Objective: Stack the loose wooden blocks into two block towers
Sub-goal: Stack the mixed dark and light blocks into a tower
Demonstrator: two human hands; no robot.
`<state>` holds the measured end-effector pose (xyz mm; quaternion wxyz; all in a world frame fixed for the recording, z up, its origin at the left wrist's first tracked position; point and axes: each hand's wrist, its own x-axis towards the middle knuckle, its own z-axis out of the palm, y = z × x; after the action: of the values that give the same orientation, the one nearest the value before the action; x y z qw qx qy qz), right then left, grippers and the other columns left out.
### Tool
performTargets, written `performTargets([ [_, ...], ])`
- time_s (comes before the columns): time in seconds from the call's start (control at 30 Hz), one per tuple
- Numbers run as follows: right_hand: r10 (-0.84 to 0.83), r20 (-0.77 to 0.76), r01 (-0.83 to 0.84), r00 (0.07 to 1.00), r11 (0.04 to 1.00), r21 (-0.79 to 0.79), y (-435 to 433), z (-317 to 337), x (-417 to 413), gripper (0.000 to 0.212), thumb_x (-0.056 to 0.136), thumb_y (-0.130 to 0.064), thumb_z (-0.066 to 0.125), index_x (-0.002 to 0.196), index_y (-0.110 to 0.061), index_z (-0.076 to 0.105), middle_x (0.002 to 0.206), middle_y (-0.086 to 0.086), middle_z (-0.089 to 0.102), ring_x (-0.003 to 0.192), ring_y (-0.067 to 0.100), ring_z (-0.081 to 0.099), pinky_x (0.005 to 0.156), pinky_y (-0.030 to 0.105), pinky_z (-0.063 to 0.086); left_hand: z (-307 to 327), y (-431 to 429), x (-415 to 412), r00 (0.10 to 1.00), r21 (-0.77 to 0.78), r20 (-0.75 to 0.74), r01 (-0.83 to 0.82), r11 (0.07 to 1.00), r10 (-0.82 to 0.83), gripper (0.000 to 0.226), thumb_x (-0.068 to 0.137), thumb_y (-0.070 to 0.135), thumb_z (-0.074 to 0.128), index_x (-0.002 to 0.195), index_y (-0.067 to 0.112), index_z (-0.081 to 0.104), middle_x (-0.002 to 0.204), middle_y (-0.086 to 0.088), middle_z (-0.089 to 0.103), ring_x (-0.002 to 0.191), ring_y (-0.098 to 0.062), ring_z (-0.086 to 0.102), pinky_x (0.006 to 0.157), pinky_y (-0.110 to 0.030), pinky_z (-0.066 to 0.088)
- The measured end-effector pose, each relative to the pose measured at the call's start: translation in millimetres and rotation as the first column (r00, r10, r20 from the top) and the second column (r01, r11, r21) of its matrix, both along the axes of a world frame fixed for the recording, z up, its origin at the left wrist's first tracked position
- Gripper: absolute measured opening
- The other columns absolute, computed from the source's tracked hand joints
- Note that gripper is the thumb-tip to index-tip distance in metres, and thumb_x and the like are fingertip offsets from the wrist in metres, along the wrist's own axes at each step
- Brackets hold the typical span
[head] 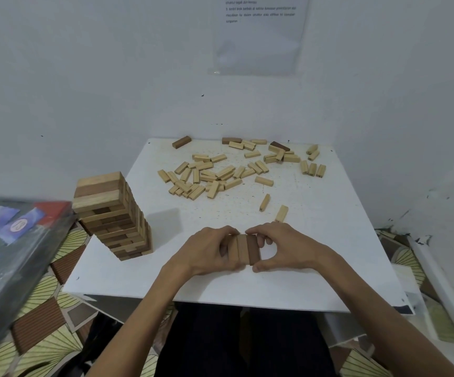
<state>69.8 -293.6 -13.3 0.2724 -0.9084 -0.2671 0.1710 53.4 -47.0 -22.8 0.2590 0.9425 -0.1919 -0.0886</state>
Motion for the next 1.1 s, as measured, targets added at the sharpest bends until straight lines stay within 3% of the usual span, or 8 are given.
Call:
performTargets([
  [0.17, -0.022, 0.054, 0.019, 0.998, 0.998, 0.067, 1.0, -6.8, 0.9, 0.069, 0.07, -0.06, 0.084, 0.129, -0.042, 0.055, 0.099, -0.019, 0.054, 0.095, 0.0, 0.048, 0.082, 0.018, 0.039, -3.4, -0.3, -1.8, 0.999, -0.026, 0.038, -0.024, 0.999, 0.025, 0.07, 0.069, 0.065, 0.081, 0.13, 0.04, 0.059, 0.092, 0.017, 0.06, 0.084, -0.004, 0.054, 0.071, -0.026, 0.04],
  [0.23, -0.031, 0.075, 0.025, 0.997, 0.996, 0.084, -0.4, -10.6, -1.2, 0.07, 0.069, -0.063, 0.082, 0.13, -0.041, 0.055, 0.104, -0.021, 0.048, 0.103, -0.001, 0.047, 0.087, 0.02, 0.041, -5.8, 0.8, -3.7, 0.998, -0.049, 0.055, -0.034, 0.998, 0.037, 0.074, 0.068, 0.066, 0.083, 0.134, 0.042, 0.06, 0.105, 0.015, 0.055, 0.098, -0.006, 0.048, 0.078, -0.025, 0.039],
  [0.33, -0.024, 0.085, 0.017, 0.996, 0.997, 0.081, -0.5, -11.2, -2.7, 0.074, 0.07, -0.063, 0.081, 0.134, -0.036, 0.055, 0.111, -0.025, 0.04, 0.112, -0.006, 0.044, 0.091, 0.017, 0.039, -10.1, 4.4, -4.6, 0.997, -0.098, 0.061, -0.033, 0.995, 0.039, 0.078, 0.066, 0.069, 0.084, 0.136, 0.043, 0.061, 0.114, 0.016, 0.046, 0.104, -0.005, 0.036, 0.087, -0.025, 0.033],
  [0.5, -0.033, 0.121, 0.023, 0.992, 0.996, 0.088, 0.2, -10.0, -5.7, 0.073, 0.071, -0.064, 0.081, 0.134, -0.036, 0.055, 0.118, -0.023, 0.039, 0.119, -0.005, 0.04, 0.093, 0.015, 0.038, -12.9, 5.6, -5.1, 0.998, -0.12, 0.069, -0.008, 0.993, 0.017, 0.08, 0.066, 0.075, 0.08, 0.136, 0.042, 0.061, 0.122, 0.02, 0.05, 0.11, -0.005, 0.04, 0.097, -0.032, 0.035],
  [0.63, -0.033, 0.203, 0.013, 0.979, 0.995, 0.099, 2.5, -10.9, -10.3, 0.069, 0.073, -0.063, 0.08, 0.13, -0.033, 0.057, 0.119, -0.021, 0.043, 0.117, 0.003, 0.042, 0.096, 0.022, 0.043, -12.3, 6.1, -6.9, 0.997, -0.152, 0.077, 0.002, 0.988, 0.01, 0.076, 0.063, 0.081, 0.072, 0.129, 0.043, 0.064, 0.12, 0.021, 0.052, 0.109, -0.003, 0.043, 0.097, -0.031, 0.034],
  [0.87, -0.019, 0.278, -0.012, 0.961, 0.994, 0.109, 5.9, -3.6, -14.3, 0.064, 0.072, -0.062, 0.08, 0.125, -0.032, 0.058, 0.117, -0.019, 0.047, 0.114, 0.005, 0.042, 0.099, 0.037, 0.044, 2.3, 7.1, -8.2, 0.996, -0.107, 0.088, 0.006, 0.994, 0.004, 0.073, 0.064, 0.077, 0.079, 0.127, 0.044, 0.065, 0.118, 0.019, 0.057, 0.107, -0.004, 0.045, 0.096, -0.036, 0.035],
  [1.1, 0.024, 0.326, -0.068, 0.945, 0.99, 0.125, 6.7, 43.3, -20.9, 0.063, 0.07, -0.063, 0.079, 0.121, -0.033, 0.058, 0.114, -0.022, 0.047, 0.113, 0.003, 0.043, 0.096, 0.037, 0.045, 54.7, 11.2, -18.7, 0.981, -0.068, 0.19, 0.044, 0.997, -0.03, 0.079, 0.06, 0.086, 0.069, 0.125, 0.04, 0.066, 0.114, 0.021, 0.058, 0.099, 0.006, 0.042, 0.085, -0.029, 0.029],
])
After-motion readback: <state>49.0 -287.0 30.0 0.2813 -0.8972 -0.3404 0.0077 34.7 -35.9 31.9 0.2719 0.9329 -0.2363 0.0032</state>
